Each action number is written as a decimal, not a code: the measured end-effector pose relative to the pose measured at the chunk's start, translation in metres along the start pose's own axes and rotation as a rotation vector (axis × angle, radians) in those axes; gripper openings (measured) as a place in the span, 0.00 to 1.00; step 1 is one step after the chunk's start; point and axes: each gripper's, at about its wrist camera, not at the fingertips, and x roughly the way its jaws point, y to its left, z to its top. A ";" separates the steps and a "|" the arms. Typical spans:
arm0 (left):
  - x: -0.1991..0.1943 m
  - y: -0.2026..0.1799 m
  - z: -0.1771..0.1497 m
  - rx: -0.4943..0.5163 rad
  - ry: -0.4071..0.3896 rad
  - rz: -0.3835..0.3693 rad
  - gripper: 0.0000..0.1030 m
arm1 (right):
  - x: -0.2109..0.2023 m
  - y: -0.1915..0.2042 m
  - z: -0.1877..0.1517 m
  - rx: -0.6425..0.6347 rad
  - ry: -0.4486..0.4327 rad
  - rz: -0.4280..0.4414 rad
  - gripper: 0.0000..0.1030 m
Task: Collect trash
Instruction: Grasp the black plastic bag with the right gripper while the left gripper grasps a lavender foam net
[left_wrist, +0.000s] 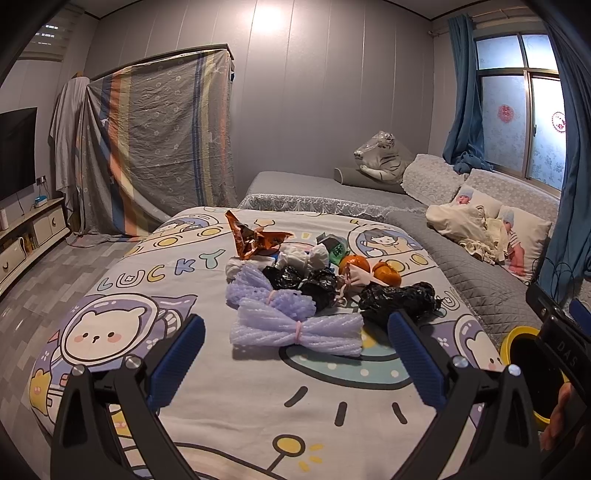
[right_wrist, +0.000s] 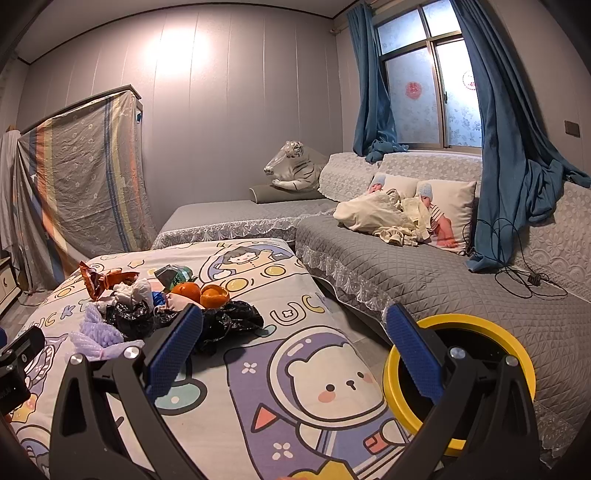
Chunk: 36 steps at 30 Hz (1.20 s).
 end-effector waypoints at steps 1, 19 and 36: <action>0.000 0.000 0.000 0.000 0.001 -0.001 0.93 | 0.000 -0.001 0.000 0.001 0.000 0.000 0.93; 0.040 0.018 -0.010 0.144 0.111 -0.188 0.93 | 0.055 -0.004 0.000 -0.016 0.123 0.236 0.93; 0.132 0.048 -0.003 0.242 0.317 -0.249 0.93 | 0.157 0.039 -0.009 -0.266 0.335 0.446 0.93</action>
